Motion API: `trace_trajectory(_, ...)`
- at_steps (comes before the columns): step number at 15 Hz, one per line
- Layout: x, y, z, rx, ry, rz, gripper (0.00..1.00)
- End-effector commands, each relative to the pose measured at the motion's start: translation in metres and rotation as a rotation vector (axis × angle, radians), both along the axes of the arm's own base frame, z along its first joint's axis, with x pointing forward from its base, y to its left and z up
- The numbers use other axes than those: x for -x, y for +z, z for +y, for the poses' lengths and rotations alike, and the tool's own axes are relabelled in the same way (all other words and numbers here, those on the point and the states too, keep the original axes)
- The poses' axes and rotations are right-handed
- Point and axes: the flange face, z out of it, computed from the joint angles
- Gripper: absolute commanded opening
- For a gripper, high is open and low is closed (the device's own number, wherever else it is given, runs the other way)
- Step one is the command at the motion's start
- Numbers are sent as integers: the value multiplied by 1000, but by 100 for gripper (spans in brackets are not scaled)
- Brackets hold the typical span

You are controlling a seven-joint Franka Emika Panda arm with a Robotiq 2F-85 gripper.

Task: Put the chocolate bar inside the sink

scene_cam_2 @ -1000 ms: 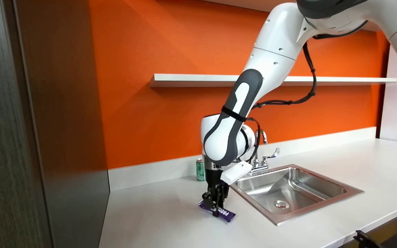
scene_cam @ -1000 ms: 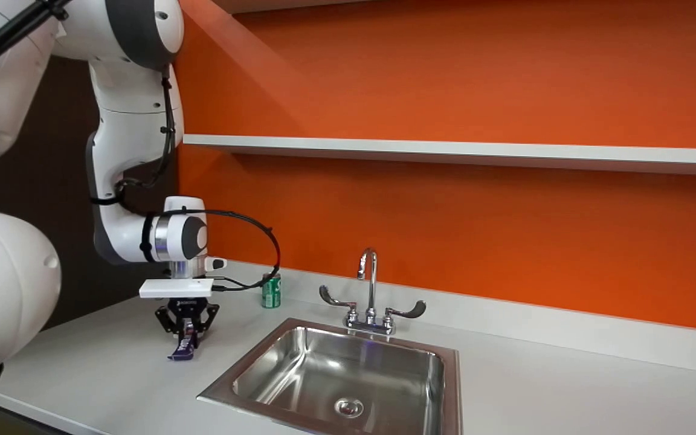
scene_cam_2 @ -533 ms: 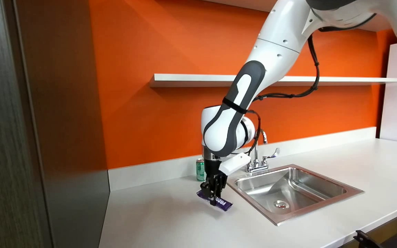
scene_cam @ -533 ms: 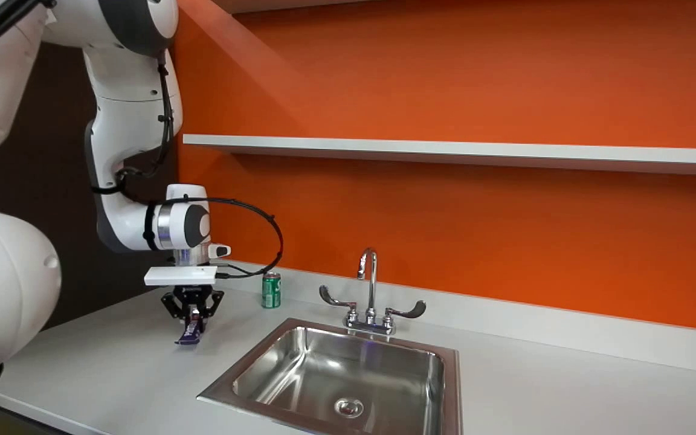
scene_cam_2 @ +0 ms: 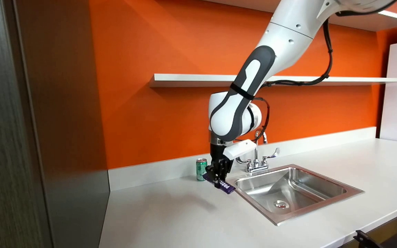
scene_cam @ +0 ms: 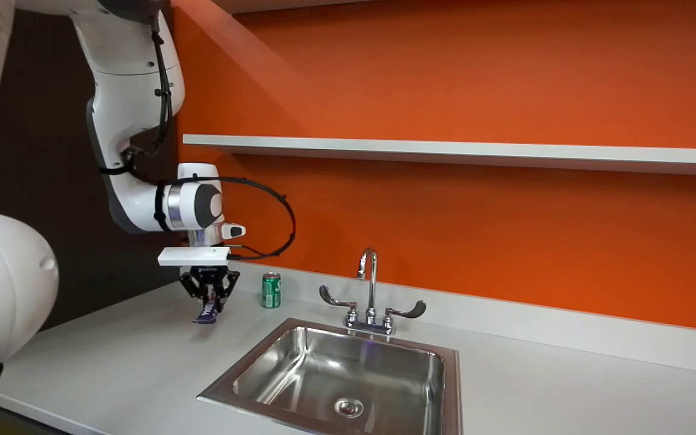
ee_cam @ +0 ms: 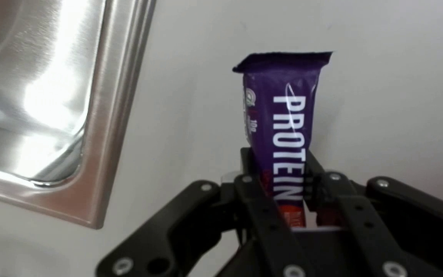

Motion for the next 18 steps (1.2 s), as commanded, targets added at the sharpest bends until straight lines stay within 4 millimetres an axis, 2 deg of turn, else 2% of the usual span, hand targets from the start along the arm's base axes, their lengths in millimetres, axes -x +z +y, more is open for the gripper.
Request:
trace_trajectory(1,-5,11,-46,1,-112,3,7)
trace_trajectory(7,-22,12,-152,-13,-333,1,7)
trace_trajectory(11,-25,6,-207,-20,-458,8,7)
trace_trajectory(14,-27,0,-228,-27,-512,11,7)
trace_trajectory(18,-33,-21,-236,-32,-543,33,7)
